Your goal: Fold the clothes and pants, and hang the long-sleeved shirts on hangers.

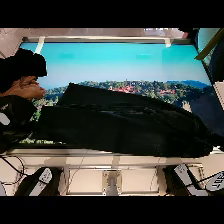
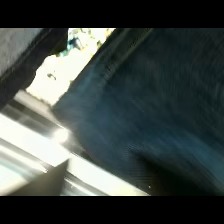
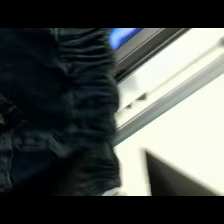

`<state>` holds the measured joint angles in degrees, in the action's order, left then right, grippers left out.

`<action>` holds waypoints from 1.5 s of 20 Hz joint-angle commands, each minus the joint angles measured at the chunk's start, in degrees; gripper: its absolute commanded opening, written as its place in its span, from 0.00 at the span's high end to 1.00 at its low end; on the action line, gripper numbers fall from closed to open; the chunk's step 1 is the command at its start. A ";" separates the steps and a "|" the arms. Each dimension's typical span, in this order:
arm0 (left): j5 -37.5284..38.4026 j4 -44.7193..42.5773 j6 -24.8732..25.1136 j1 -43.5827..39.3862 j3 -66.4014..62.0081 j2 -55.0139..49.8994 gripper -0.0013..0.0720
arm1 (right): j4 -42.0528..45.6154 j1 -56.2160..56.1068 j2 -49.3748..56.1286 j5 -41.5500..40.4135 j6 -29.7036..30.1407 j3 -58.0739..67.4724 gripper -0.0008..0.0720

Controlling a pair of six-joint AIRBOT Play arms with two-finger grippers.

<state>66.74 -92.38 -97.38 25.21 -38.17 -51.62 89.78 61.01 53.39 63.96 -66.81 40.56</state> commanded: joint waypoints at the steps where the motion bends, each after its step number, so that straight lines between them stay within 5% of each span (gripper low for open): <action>1: 6.29 0.46 0.09 0.00 -3.65 0.98 0.03 | 0.11 0.02 -0.07 1.25 -2.64 8.31 0.31; 3: 5.79 0.76 0.09 0.00 -9.97 2.86 0.02 | -1.66 0.02 -0.04 1.29 -5.49 16.68 0.31; 5: -2.95 5.62 0.48 -0.07 -17.35 4.04 0.02 | -8.26 0.02 -0.04 -0.68 -7.26 23.19 0.31; 7: -14.91 13.29 8.41 -1.44 -22.91 1.99 0.03 | -20.37 -0.22 0.00 -3.23 -7.02 25.38 0.31; 8: -15.17 15.61 10.19 -2.54 -26.25 -1.53 0.03 | -24.48 -1.14 0.15 -4.15 -6.58 25.16 0.31; 13: 3.39 25.68 17.22 -10.38 -51.82 -34.88 0.03 | -25.35 -11.08 5.07 -1.22 -6.38 25.00 0.31; 18: 11.13 42.27 18.80 -10.82 -75.95 -61.61 0.03 | -23.63 -16.41 6.71 -0.79 -5.79 25.00 0.31; 30: 8.48 40.54 30.18 -10.95 -79.93 -73.57 0.03 | -25.49 -16.41 6.64 1.25 -5.81 25.00 0.31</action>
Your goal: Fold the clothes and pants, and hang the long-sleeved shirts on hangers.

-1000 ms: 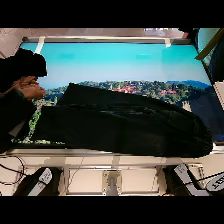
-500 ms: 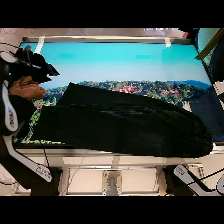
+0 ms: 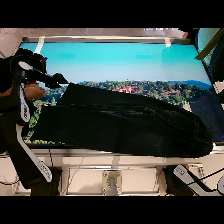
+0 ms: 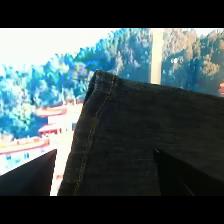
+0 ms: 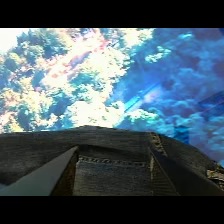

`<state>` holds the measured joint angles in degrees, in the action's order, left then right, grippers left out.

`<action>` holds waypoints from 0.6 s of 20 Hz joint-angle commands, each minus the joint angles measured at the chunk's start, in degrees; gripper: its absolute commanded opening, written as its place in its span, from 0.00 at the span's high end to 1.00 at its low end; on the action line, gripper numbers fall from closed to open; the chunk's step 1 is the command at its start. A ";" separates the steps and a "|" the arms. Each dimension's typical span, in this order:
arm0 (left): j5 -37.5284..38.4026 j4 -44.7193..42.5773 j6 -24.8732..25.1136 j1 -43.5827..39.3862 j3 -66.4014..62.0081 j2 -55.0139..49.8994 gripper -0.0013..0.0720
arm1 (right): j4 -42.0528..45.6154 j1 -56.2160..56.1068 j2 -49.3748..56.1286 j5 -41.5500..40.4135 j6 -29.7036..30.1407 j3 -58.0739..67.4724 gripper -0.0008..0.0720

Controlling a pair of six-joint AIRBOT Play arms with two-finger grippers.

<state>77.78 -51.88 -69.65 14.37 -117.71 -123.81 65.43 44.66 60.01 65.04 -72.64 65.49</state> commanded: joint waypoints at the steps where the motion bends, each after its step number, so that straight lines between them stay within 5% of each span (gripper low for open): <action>1: -3.85 0.07 2.45 -0.11 -0.39 -1.38 0.03 | -1.38 -0.07 0.02 0.17 0.00 0.07 0.31; 12: -3.04 0.07 5.84 -5.29 -0.37 -3.50 0.03 | -1.90 -0.07 0.02 0.15 0.04 0.07 0.31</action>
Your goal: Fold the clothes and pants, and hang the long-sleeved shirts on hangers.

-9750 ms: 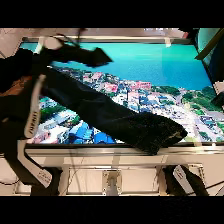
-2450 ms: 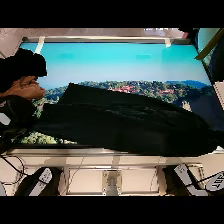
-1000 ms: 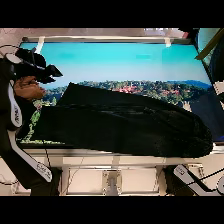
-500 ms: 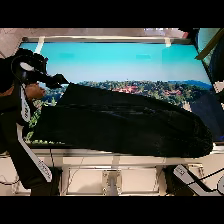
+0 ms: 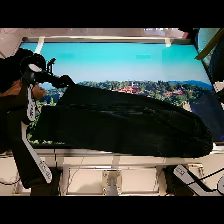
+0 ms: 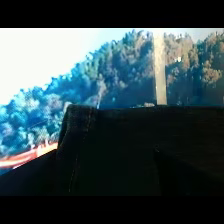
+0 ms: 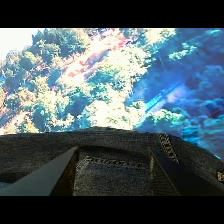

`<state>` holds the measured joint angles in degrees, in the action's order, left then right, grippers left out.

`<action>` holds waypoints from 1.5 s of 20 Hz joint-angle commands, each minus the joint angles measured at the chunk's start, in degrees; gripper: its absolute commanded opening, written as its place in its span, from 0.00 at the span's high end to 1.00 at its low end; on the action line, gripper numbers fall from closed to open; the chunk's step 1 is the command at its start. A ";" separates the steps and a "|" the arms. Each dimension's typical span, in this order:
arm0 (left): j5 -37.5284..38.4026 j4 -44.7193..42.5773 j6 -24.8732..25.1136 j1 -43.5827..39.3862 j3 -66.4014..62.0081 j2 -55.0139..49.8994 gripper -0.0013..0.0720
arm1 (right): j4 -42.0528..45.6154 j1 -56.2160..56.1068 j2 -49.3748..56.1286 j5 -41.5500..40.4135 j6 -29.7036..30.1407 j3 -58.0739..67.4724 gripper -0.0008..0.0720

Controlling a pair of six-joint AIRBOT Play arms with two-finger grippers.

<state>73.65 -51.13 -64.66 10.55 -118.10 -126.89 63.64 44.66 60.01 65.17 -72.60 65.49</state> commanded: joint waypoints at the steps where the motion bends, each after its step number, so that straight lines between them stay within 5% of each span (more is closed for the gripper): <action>1: 1.84 -0.42 0.87 -1.79 0.02 -0.39 0.03 | -0.07 -0.07 0.02 0.02 0.02 0.07 0.31; 3: 3.39 1.64 0.87 -2.05 0.00 -0.37 0.12 | 0.02 -0.07 0.02 0.02 0.04 0.07 0.31; 4: 3.41 2.32 0.87 -2.05 0.00 -0.33 0.37 | 0.13 -0.07 0.02 0.02 0.04 0.07 0.31; 5: 3.30 2.36 0.92 -2.05 0.00 -0.20 0.75 | 0.55 -0.07 0.04 0.02 0.02 0.07 0.31; 6: 3.32 2.36 1.16 -1.95 0.00 -0.11 0.95 | 1.44 -0.04 0.02 0.11 0.04 0.07 0.31; 11: 3.30 2.32 1.07 -0.98 0.00 2.34 0.96 | 12.85 0.02 0.11 1.03 0.11 -4.04 0.35; 17: 2.49 2.05 1.07 0.72 0.00 6.54 0.96 | 13.03 0.33 5.66 -8.74 -2.71 -11.98 0.35; 30: 2.47 -0.28 0.11 2.54 0.02 8.87 0.96 | 13.46 4.28 17.86 -12.76 -4.26 -11.76 0.35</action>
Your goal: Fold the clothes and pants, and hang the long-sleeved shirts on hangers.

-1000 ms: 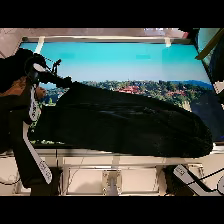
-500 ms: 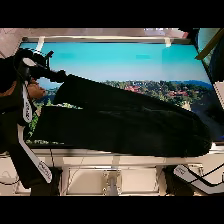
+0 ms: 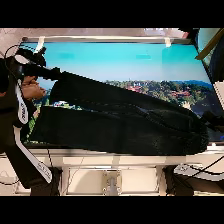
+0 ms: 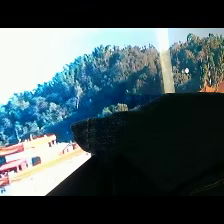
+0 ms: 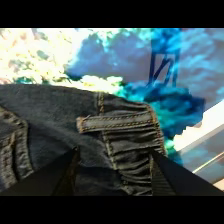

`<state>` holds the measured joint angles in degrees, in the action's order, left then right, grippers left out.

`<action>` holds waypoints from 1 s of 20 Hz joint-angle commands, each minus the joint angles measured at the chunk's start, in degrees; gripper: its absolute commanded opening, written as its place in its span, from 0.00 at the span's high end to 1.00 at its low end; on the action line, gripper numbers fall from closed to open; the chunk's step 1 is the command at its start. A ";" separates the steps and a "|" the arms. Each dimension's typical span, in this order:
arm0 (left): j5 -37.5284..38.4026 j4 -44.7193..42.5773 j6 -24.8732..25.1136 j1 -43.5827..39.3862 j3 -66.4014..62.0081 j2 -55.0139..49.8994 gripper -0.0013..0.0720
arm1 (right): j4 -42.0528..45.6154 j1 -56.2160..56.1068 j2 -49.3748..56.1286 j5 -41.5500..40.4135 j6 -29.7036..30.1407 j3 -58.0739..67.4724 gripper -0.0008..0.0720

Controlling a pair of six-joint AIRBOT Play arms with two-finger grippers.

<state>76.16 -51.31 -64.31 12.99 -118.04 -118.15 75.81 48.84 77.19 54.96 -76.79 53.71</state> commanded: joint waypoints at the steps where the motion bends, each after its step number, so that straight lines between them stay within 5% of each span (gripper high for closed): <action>1: -0.09 -0.11 -0.24 0.09 -0.04 0.13 0.96 | 0.83 0.09 0.81 -3.85 -0.07 0.02 0.35; 4: -0.59 -0.11 -0.24 0.09 -0.04 0.13 0.96 | -1.07 0.09 2.84 -4.55 1.11 0.02 0.35; 8: -0.66 -0.11 -1.31 0.11 -0.04 0.13 0.96 | -18.91 0.04 7.17 -3.32 18.10 0.02 0.40; 9: -0.66 -0.13 -1.33 0.11 -0.04 0.13 0.96 | -23.21 0.04 7.39 -3.37 21.14 0.07 0.50; 11: -0.66 -0.20 -1.31 0.15 -0.07 0.28 0.96 | -27.50 0.04 7.43 -2.49 24.09 1.79 0.89; 12: -0.66 -0.98 -1.36 0.33 -0.07 0.55 0.97 | -27.85 0.04 7.41 -1.42 24.04 3.45 0.93; 16: -0.42 -11.04 -7.21 0.96 -0.04 4.26 0.97 | -28.68 0.04 6.12 5.42 23.82 12.46 0.93; 20: -0.44 -14.71 -7.54 2.36 -0.04 11.69 0.97 | -29.09 0.04 1.29 6.95 23.78 17.53 0.93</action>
<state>75.92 -61.91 -70.57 14.46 -118.04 -110.69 47.90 48.88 81.17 60.16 -53.63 67.59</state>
